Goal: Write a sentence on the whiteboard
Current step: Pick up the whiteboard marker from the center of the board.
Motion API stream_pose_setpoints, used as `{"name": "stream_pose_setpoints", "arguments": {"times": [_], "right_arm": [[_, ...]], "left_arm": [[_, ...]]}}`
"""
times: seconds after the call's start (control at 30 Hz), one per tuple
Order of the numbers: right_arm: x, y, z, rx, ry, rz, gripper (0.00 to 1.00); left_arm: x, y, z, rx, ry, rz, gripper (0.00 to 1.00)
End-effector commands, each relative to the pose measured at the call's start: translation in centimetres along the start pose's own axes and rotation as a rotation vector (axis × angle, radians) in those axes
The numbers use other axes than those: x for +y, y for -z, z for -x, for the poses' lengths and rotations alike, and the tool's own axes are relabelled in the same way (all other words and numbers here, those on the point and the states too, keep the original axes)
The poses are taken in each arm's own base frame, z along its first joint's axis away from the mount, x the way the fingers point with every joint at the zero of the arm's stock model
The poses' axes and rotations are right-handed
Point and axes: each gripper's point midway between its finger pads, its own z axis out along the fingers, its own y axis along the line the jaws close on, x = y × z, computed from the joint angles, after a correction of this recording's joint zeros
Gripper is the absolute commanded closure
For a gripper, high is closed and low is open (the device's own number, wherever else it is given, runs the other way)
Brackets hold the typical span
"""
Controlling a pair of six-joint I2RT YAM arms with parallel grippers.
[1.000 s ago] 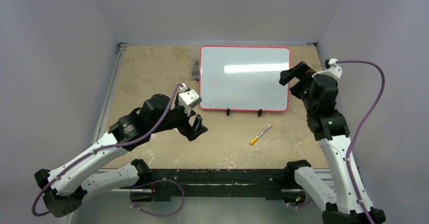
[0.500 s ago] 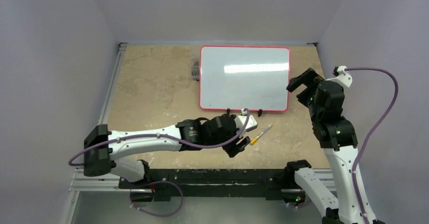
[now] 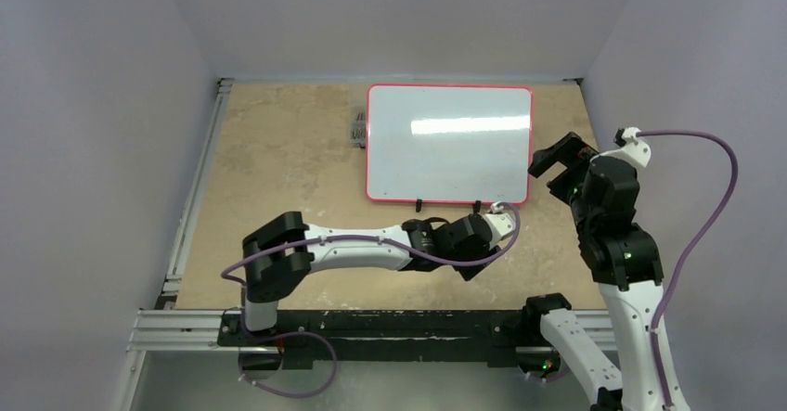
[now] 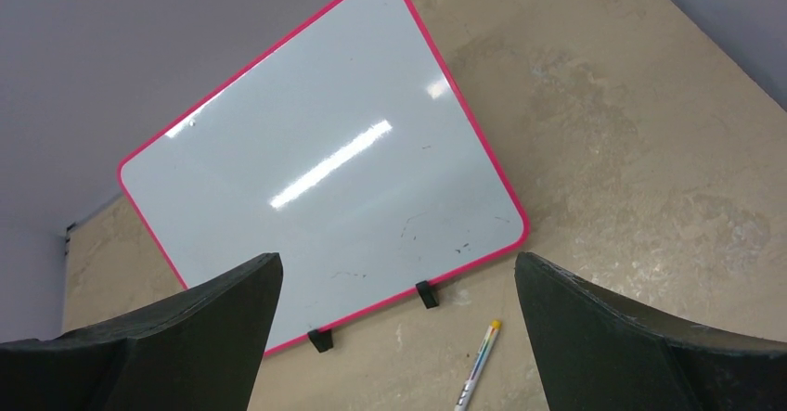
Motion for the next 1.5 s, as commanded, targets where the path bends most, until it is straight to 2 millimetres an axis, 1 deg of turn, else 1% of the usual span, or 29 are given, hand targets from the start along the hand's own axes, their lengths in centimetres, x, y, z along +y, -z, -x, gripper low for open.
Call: {"name": "stream_pose_setpoints", "arguments": {"times": [0.0, 0.17, 0.23, 0.3, 0.37, 0.4, 0.63, 0.7, 0.9, 1.03, 1.07, 1.27, 1.4, 1.47], "right_arm": [[0.8, 1.4, 1.4, -0.030, 0.021, 0.048, 0.01], [1.7, 1.8, 1.6, -0.039, 0.034, 0.108, 0.01], [2.0, 1.9, 1.8, -0.041, 0.036, 0.123, 0.01], [2.2, 1.9, 1.8, -0.041, 0.038, 0.130, 0.01], [2.3, 1.8, 1.7, -0.035, 0.041, 0.137, 0.01], [2.5, 1.8, 1.8, -0.036, 0.042, 0.143, 0.01], [2.9, 1.3, 1.4, -0.023, 0.049, 0.161, 0.01], [3.0, 1.2, 1.4, -0.024, 0.051, 0.162, 0.01], [2.9, 0.7, 1.1, -0.015, 0.056, 0.155, 0.01], [2.7, 0.3, 0.7, -0.004, 0.062, 0.148, 0.01], [2.7, 0.2, 0.6, -0.004, 0.063, 0.147, 0.01], [2.6, 0.0, 0.3, 0.004, 0.066, 0.147, 0.01], [2.5, 0.2, 0.2, 0.008, 0.067, 0.144, 0.01], [2.5, 0.3, 0.1, 0.010, 0.069, 0.145, 0.01]], "left_arm": [[-0.4, -1.7, 1.7, -0.030, 0.001, 0.014, 0.46], [0.0, -3.5, 1.1, -0.006, -0.039, 0.036, 0.50], [-0.1, -4.1, 1.1, -0.004, -0.039, 0.037, 0.50], [0.1, -4.7, 0.7, 0.008, -0.038, 0.043, 0.50], [0.7, -5.3, 0.4, 0.019, -0.033, 0.052, 0.50], [1.7, -5.5, 0.1, 0.029, -0.052, 0.091, 0.55], [3.6, -6.7, -0.8, 0.051, -0.033, 0.106, 0.59], [3.7, -7.0, -0.9, 0.056, -0.034, 0.093, 0.60], [2.5, -7.9, -1.6, 0.062, -0.045, 0.016, 0.62], [1.7, -8.0, -1.7, 0.053, -0.041, -0.033, 0.63], [1.7, -8.1, -1.8, 0.053, -0.040, -0.035, 0.63], [1.9, -8.8, -2.5, 0.073, -0.038, -0.032, 0.75], [2.3, -9.2, -2.9, 0.078, -0.033, -0.015, 0.76], [2.5, -9.4, -3.0, 0.078, -0.031, -0.009, 0.75]]}}
